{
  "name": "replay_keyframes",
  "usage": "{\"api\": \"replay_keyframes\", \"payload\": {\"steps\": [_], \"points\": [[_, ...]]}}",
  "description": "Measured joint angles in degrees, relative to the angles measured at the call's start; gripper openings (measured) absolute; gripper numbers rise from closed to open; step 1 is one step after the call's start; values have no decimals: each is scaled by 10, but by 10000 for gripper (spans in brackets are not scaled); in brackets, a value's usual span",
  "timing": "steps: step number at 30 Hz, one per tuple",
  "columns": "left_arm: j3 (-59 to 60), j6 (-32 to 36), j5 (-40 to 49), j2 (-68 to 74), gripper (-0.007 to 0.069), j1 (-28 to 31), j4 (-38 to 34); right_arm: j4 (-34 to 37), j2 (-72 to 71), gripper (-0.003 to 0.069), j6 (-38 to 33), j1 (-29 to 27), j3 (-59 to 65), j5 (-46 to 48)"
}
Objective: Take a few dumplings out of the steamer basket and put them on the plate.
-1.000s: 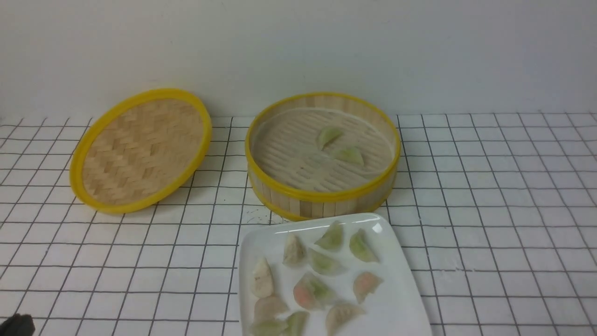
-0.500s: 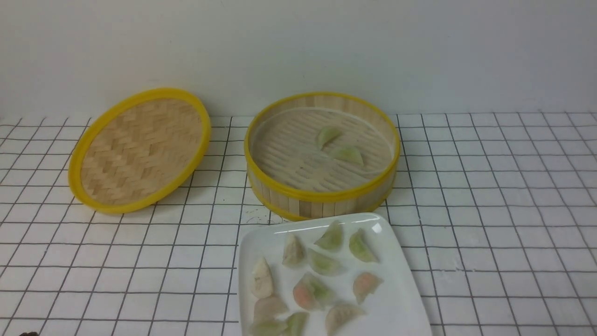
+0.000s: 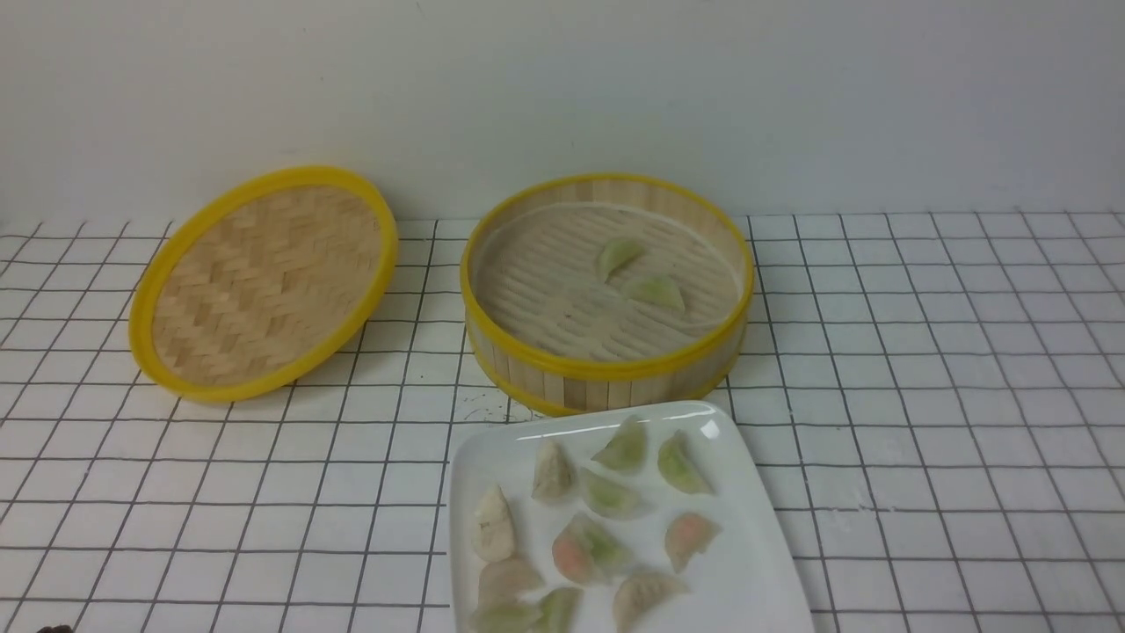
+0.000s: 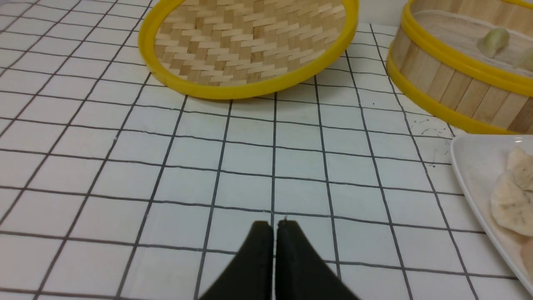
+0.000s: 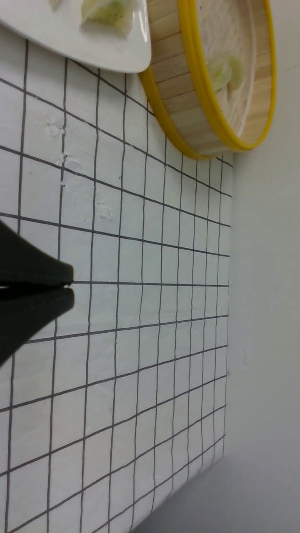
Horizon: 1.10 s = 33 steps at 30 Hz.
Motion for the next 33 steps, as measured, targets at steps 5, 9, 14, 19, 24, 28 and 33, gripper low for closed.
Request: {"api": "replay_keyframes", "payload": {"steps": [5,9,14,19,24,28,33], "points": [[0,2,0,0,-6,0,0,0,0,-13,0,0,0,0],[0,4,-1,0,-6,0,17,0,0,-13,0,0,0,0],[0,15,-10,0,-6,0,64,0,0,-13,0,0,0,0],[0,66,-48,0,-6,0,125,0,0,-13,0,0,0,0],[0,116,-77,0,-6,0,170,0,0,-13,0,0,0,0],[0,136,-80,0,-6,0,178,0,0,-13,0,0,0,0],[0,140,-78,0,-6,0,179,0,0,-13,0,0,0,0]]}}
